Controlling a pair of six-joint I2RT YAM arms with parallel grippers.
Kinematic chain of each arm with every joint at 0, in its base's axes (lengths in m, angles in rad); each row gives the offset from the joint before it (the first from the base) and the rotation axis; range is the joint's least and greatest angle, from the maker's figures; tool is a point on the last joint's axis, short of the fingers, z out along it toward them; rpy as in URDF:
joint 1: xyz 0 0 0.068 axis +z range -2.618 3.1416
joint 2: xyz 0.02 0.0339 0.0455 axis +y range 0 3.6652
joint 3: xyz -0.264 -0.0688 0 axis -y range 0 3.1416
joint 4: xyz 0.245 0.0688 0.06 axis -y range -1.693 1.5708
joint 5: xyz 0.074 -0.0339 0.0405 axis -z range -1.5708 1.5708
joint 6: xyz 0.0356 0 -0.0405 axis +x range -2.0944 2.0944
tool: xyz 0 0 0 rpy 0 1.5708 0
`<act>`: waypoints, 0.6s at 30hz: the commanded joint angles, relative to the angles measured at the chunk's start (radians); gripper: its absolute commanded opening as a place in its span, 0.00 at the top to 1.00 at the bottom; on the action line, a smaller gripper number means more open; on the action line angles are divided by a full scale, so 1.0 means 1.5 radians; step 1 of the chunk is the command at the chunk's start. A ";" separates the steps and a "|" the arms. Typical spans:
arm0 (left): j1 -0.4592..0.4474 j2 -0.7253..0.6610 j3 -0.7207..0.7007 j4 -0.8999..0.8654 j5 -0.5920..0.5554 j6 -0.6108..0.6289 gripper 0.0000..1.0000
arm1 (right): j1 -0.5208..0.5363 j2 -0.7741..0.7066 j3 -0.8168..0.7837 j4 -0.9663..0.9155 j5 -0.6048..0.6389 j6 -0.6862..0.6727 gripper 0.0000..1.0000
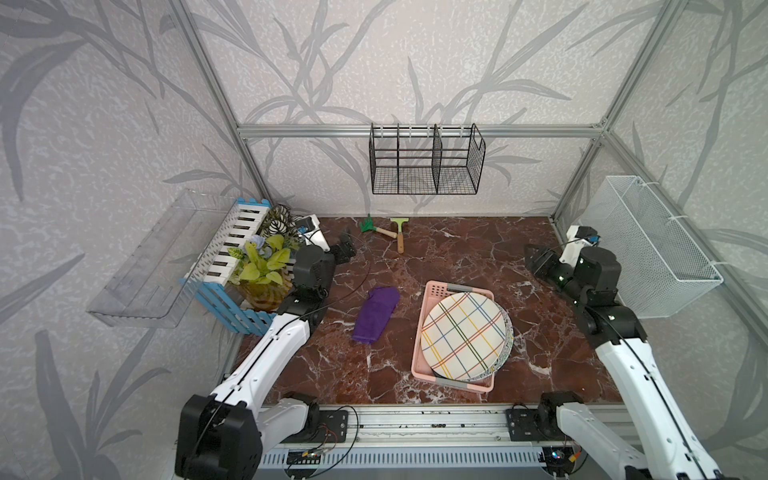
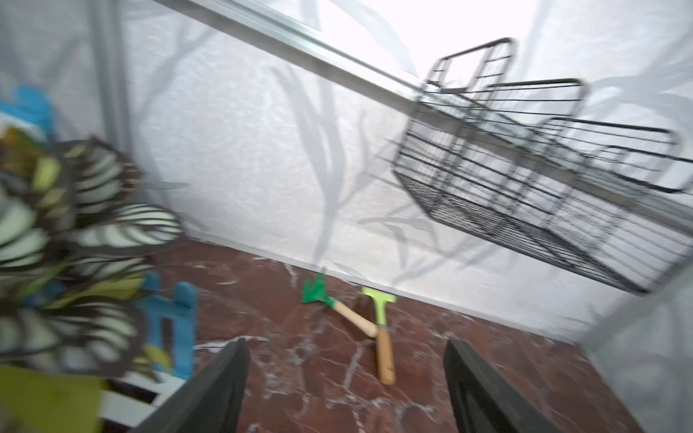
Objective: Wipe the wet plate dry
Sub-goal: Pick up the plate from the bin.
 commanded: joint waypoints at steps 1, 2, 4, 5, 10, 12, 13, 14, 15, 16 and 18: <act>-0.060 0.053 -0.012 -0.200 0.200 -0.117 0.33 | 0.079 0.033 0.006 -0.242 -0.083 0.077 0.51; -0.078 0.064 -0.014 -0.210 0.217 -0.121 0.39 | 0.103 0.040 0.017 -0.274 -0.064 0.077 0.51; -0.111 0.079 -0.032 -0.209 0.225 -0.115 0.50 | 0.143 0.048 0.034 -0.338 0.000 0.069 0.43; -0.123 0.086 -0.042 -0.210 0.224 -0.110 0.54 | 0.152 0.049 0.035 -0.368 0.034 0.067 0.39; -0.148 0.103 -0.083 -0.205 0.239 -0.095 0.64 | 0.154 0.010 -0.009 -0.400 0.037 0.058 0.32; -0.157 0.105 -0.089 -0.204 0.248 -0.085 0.66 | 0.154 0.002 -0.028 -0.393 0.014 0.061 0.33; -0.163 0.108 -0.089 -0.205 0.254 -0.075 0.67 | 0.154 -0.002 -0.041 -0.385 -0.004 0.061 0.34; -0.169 0.110 -0.088 -0.207 0.257 -0.069 0.68 | 0.154 -0.002 -0.046 -0.384 -0.012 0.064 0.34; -0.173 0.114 -0.089 -0.207 0.265 -0.066 0.68 | 0.154 -0.002 -0.051 -0.383 -0.017 0.065 0.34; -0.177 0.121 -0.088 -0.206 0.272 -0.060 0.68 | 0.154 -0.002 -0.056 -0.382 -0.022 0.062 0.34; -0.185 0.139 -0.090 -0.204 0.287 -0.054 0.68 | 0.154 -0.003 -0.065 -0.377 -0.026 0.061 0.32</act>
